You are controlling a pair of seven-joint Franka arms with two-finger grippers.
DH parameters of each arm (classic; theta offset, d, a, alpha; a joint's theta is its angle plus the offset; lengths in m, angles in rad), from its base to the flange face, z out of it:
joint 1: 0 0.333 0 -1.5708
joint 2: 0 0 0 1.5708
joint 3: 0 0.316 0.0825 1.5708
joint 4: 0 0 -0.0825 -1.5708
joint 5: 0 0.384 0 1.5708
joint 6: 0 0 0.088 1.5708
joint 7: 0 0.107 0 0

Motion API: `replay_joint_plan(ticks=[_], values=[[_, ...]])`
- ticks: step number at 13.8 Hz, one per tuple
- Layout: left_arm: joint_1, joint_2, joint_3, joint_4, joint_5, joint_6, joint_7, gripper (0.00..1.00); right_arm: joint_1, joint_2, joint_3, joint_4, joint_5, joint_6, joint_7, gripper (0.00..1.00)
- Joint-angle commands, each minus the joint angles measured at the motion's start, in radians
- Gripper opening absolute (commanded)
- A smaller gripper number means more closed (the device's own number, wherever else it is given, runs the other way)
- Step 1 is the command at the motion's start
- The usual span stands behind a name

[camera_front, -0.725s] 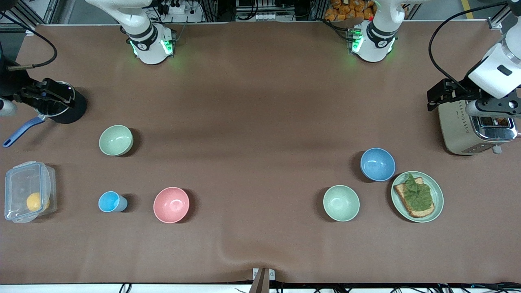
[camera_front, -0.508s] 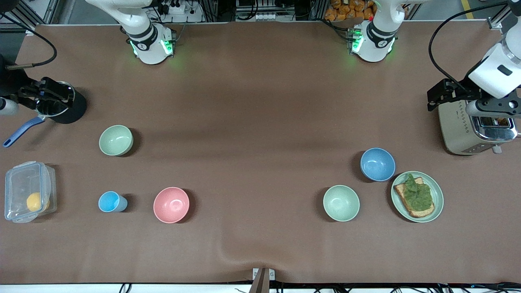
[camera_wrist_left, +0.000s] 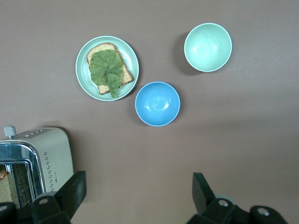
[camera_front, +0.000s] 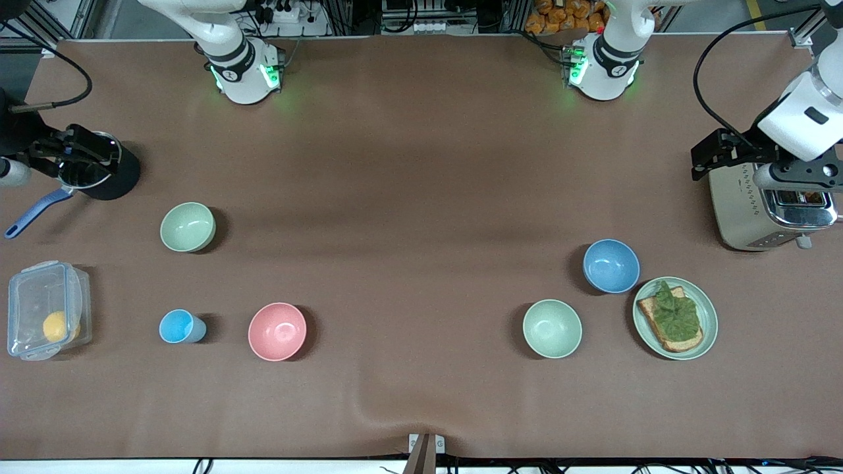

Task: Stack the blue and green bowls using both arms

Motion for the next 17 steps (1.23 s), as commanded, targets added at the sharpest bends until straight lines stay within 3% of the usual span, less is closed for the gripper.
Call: replay_joint_plan(ticks=[1, 5, 10, 17], values=[[0.017, 0.031, 0.000, 0.013, 0.009, -0.012, -0.003, 1.00, -0.016, -0.002, -0.002, -0.008, 0.018, -0.009, -0.008, 1.00], [0.027, 0.118, 0.001, 0.013, 0.011, 0.004, -0.003, 1.00, -0.044, 0.069, -0.002, 0.000, 0.005, -0.004, -0.020, 1.00], [0.103, 0.308, 0.000, 0.003, -0.021, 0.161, -0.003, 1.00, -0.061, 0.106, -0.003, 0.002, 0.004, 0.004, -0.021, 1.00], [0.096, 0.412, -0.010, -0.079, -0.024, 0.326, -0.003, 1.00, -0.104, 0.192, -0.002, -0.020, 0.029, -0.015, -0.008, 1.00]])
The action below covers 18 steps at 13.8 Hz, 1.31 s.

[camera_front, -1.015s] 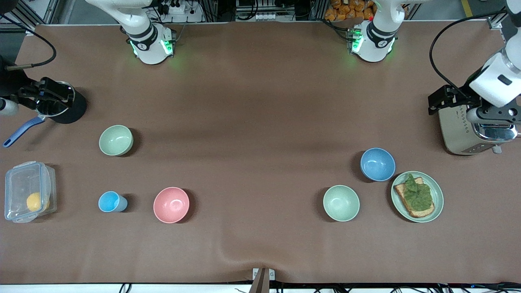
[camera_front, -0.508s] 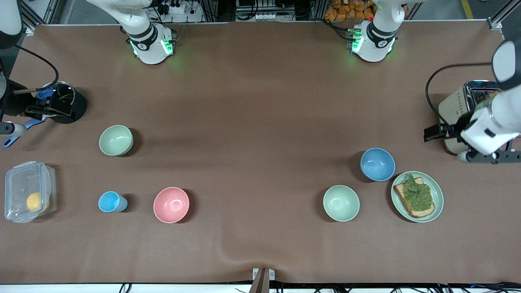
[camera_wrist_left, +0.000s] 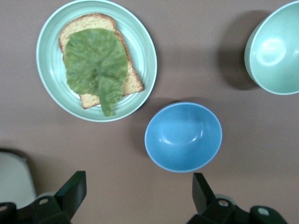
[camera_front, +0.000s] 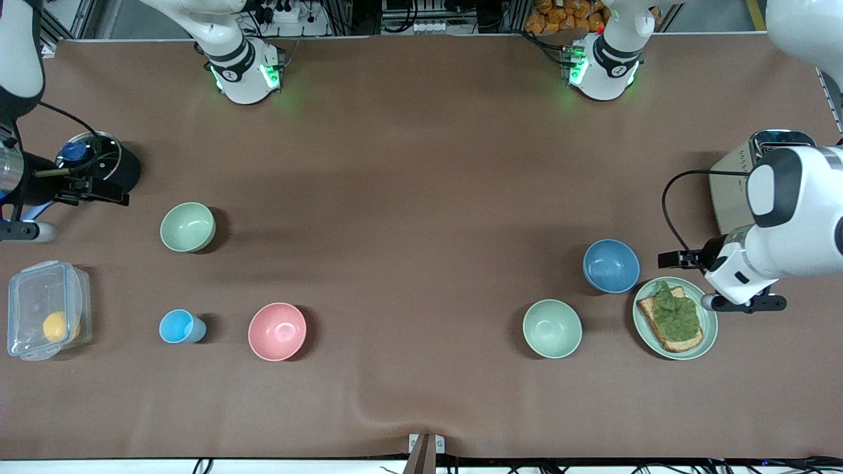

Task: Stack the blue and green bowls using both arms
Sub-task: 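Reach the left gripper to the blue bowl while the right gripper reaches the green bowl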

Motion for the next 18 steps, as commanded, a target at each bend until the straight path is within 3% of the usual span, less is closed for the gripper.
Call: replay_joint_plan(ticks=[1, 5, 12, 14, 18], values=[[-0.003, 0.016, -0.007, -0.046, -0.014, 0.050, -0.002, 1.00, -0.032, 0.028, 0.007, -0.010, 0.026, -0.031, 0.010, 1.00], [-0.015, 0.098, -0.008, -0.046, -0.012, 0.069, 0.001, 1.00, -0.061, 0.056, 0.007, -0.032, 0.031, -0.006, 0.015, 1.00], [-0.029, 0.216, -0.007, -0.046, -0.007, 0.113, -0.005, 1.00, -0.133, -0.003, 0.007, -0.317, 0.029, 0.241, -0.030, 1.00], [-0.029, 0.230, -0.007, -0.047, -0.007, 0.115, -0.005, 1.00, -0.173, 0.017, 0.009, -0.346, 0.031, 0.296, -0.030, 1.00], [-0.032, 0.253, -0.007, -0.050, -0.004, 0.115, -0.007, 1.00, -0.138, 0.034, 0.012, -0.401, 0.028, 0.395, -0.043, 1.00]])
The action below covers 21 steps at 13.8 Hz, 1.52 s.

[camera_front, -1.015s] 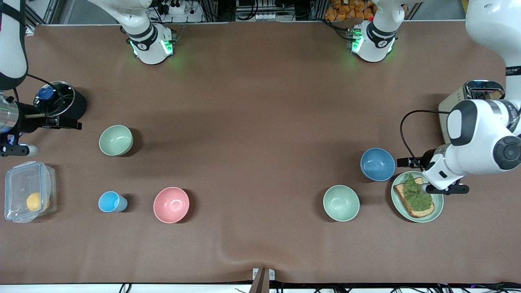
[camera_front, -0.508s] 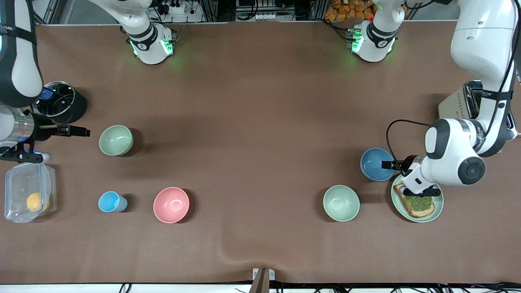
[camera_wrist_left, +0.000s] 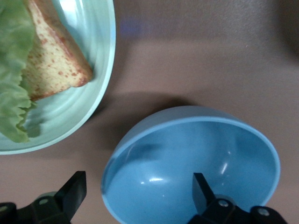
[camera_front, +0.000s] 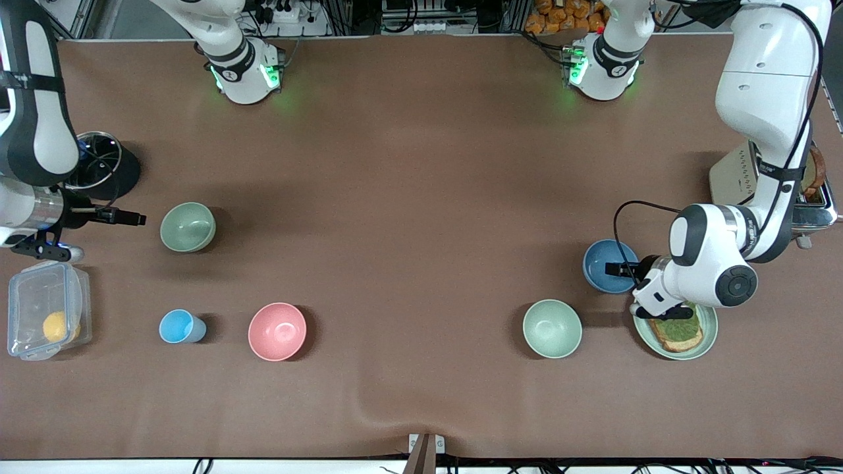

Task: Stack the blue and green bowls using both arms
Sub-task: 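Reach the left gripper to the blue bowl while the right gripper reaches the green bowl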

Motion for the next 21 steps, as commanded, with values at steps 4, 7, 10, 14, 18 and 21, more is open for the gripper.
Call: replay_joint_plan(ticks=[4, 7, 10, 14, 18, 21], values=[[-0.008, 0.015, 0.001, 0.001, 0.002, 0.006, -0.006, 0.00, 0.018, 0.019, 0.013, -0.116, 0.007, 0.141, -0.064, 1.00], [-0.005, 0.009, 0.001, 0.003, 0.003, 0.006, -0.006, 0.00, -0.017, 0.054, 0.013, -0.193, 0.007, 0.295, -0.136, 1.00], [-0.001, -0.005, 0.001, 0.009, 0.003, 0.006, -0.005, 0.00, -0.028, 0.126, 0.014, -0.193, 0.016, 0.349, -0.146, 1.00], [0.015, -0.065, 0.001, 0.015, -0.014, 0.003, -0.005, 0.00, -0.055, 0.171, 0.014, -0.194, 0.016, 0.401, -0.196, 0.95], [0.041, -0.123, 0.003, 0.015, -0.075, -0.006, -0.012, 0.00, -0.057, 0.172, 0.014, -0.194, 0.016, 0.395, -0.198, 0.24], [0.064, -0.162, 0.001, 0.016, -0.127, -0.006, -0.087, 0.00, -0.056, 0.166, 0.014, -0.193, 0.018, 0.386, -0.216, 0.00]])
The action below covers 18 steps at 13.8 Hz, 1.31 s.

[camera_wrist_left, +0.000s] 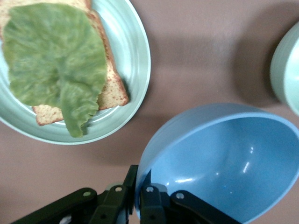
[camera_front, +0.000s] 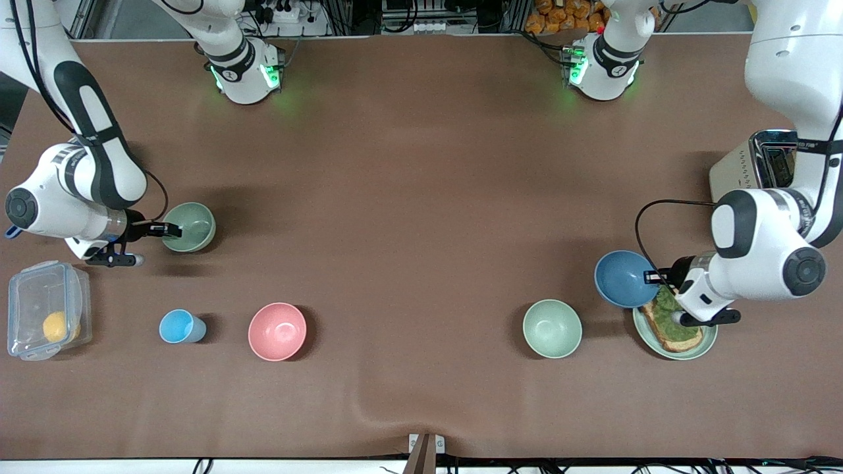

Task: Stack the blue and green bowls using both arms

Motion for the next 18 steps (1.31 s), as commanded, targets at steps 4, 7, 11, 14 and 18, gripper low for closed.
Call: replay_joint_plan(ticks=[4, 7, 11, 14, 18], values=[[0.033, -0.116, 0.002, -0.013, -0.097, -0.006, -0.149, 0.00, -0.016, -0.040, 0.017, 0.081, 0.019, -0.190, -0.039, 0.00], [0.084, -0.166, -0.001, -0.007, -0.187, -0.007, -0.158, 0.00, -0.009, -0.057, 0.029, 0.115, 0.053, -0.269, -0.038, 0.00], [0.121, -0.220, -0.003, -0.010, -0.313, -0.059, -0.160, 0.00, 0.042, -0.135, 0.041, 0.105, 0.159, -0.338, 0.038, 0.00], [0.154, -0.280, -0.003, -0.010, -0.404, -0.087, -0.180, 0.00, 0.132, -0.205, 0.043, 0.094, 0.159, -0.375, 0.232, 0.00], [0.185, -0.335, -0.001, -0.010, -0.484, -0.151, -0.180, 0.00, 0.299, -0.250, 0.041, 0.092, 0.159, -0.401, 0.501, 0.00]])
